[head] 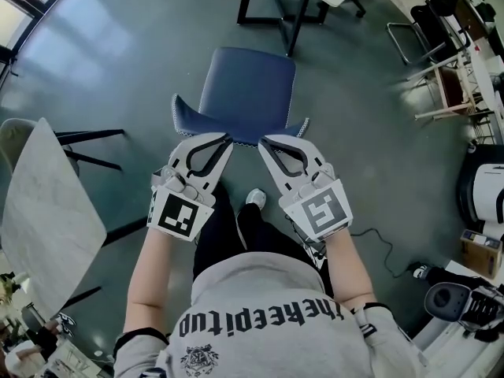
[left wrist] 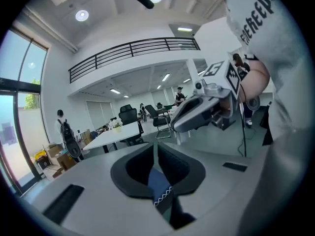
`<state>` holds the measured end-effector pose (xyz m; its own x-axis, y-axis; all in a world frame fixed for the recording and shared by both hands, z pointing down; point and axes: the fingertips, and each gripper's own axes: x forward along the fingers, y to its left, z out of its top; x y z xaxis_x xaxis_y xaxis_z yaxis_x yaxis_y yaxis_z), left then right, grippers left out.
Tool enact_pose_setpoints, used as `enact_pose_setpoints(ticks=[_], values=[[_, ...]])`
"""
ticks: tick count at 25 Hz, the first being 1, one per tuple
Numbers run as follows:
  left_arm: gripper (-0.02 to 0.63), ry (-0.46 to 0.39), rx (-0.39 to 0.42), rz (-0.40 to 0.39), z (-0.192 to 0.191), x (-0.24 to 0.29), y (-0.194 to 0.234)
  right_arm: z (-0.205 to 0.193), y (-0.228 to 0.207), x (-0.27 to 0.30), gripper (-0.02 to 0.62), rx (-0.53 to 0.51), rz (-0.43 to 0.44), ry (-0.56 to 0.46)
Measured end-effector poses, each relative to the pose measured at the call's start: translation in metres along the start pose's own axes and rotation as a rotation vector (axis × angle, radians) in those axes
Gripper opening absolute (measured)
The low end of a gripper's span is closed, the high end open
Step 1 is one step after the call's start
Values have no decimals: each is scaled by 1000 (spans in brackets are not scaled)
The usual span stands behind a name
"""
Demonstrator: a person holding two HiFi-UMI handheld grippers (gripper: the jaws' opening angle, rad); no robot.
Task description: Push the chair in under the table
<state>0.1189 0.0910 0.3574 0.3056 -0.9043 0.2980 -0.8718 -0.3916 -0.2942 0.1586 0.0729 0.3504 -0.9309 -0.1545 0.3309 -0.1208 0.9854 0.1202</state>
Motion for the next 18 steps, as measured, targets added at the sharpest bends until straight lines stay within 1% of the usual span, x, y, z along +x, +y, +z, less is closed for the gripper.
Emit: enact_pose_setpoints(ticks=[1,2,3,4,8,14,18], values=[[25,13,16,-13,-7,3,-2,-4,0,3,17,6,0,6],[47,29,31,-28,-14,5,-4,-7,1,5,22,10,0,14],[84,49,47,-44,-21,7,-5,-11,2,8,28,13,0,23],[103,71,62,-60,-28,8,-6,-14,3,11,29,14,1,34],[130,146,119,-108,-52,12,-7,-27,7,21,51,10,4,69],[156,265,251,-181,-88,21,-11,-52,12,36,93,-39,3,159],[170,310,282,-213,-102,26,-15,-69,14,40,122,-87,5,230]])
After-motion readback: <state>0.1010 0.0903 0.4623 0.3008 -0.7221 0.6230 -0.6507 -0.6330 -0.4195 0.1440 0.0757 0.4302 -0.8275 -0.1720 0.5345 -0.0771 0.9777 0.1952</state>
